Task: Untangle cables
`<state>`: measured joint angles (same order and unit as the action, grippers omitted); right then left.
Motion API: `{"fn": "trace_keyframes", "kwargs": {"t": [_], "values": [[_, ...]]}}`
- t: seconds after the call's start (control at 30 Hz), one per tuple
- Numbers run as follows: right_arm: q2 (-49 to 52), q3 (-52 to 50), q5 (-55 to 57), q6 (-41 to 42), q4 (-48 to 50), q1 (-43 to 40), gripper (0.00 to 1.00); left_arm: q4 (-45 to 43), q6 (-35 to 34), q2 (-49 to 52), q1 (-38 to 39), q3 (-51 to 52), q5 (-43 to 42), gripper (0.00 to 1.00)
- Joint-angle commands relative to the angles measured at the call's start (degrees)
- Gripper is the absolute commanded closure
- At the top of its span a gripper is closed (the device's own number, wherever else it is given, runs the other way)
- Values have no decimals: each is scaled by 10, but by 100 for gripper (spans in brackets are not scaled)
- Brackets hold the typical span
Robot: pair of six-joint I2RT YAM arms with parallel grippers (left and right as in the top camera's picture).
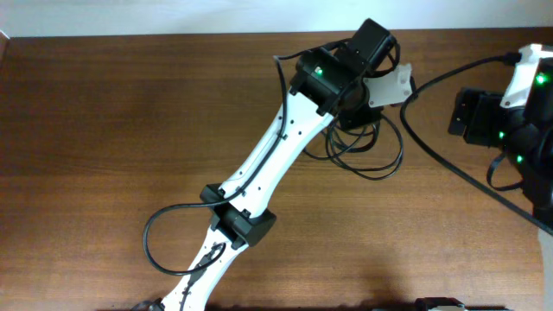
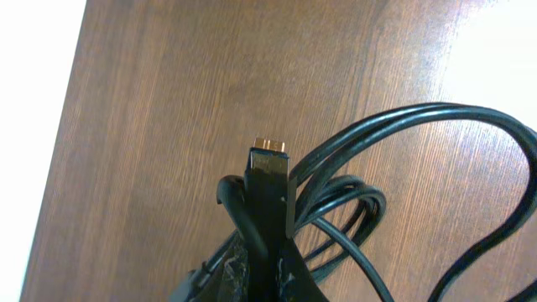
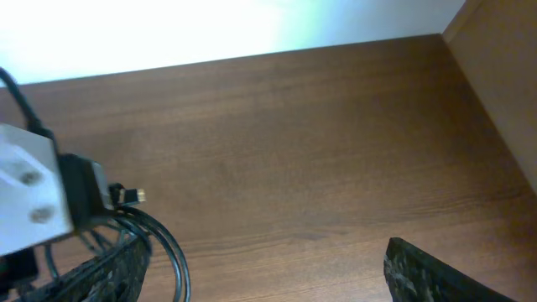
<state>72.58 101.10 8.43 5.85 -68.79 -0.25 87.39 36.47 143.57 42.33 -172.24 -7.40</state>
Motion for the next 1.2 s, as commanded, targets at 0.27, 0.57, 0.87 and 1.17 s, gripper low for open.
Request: {"fn": "trace_keyframes", "kwargs": {"t": [0.27, 0.57, 0.87, 1.17], "values": [[3, 7, -8, 4, 0, -1, 11, -14, -20, 92, -31, 89, -120, 100], [3, 7, -8, 4, 0, -1, 11, -12, -18, 137, -25, 74, -132, 89], [3, 7, -9, 4, -1, -1, 11, -14, -18, 129, -23, 69, -132, 58], [3, 7, -10, 4, -1, -1, 11, -12, -18, 129, -24, 69, -132, 67]]}}
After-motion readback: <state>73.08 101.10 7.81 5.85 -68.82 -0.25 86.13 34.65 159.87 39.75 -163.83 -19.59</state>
